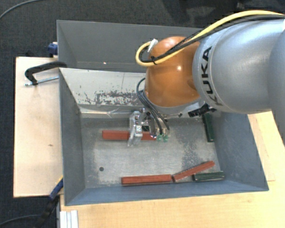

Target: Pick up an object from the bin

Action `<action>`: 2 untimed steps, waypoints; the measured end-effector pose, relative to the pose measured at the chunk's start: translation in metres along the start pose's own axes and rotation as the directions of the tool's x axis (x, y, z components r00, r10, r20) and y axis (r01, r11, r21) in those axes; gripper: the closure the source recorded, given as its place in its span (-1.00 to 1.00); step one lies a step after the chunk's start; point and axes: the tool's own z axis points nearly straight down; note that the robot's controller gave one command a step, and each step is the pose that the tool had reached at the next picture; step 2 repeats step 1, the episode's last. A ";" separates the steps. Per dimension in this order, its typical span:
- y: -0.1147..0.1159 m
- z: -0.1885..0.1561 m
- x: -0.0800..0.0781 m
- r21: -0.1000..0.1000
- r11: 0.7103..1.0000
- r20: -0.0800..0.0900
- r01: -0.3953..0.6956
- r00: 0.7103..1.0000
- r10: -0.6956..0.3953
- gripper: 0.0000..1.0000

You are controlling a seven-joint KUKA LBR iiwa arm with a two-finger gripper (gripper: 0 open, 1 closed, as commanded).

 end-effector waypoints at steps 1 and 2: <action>0.002 -0.073 0.000 0.001 0.997 0.001 0.071 0.997 -0.071 1.00; 0.002 -0.073 0.000 0.001 0.997 0.001 0.071 0.997 -0.071 1.00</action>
Offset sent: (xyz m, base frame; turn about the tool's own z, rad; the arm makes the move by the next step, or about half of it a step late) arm -0.0030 0.0001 0.0674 -0.0696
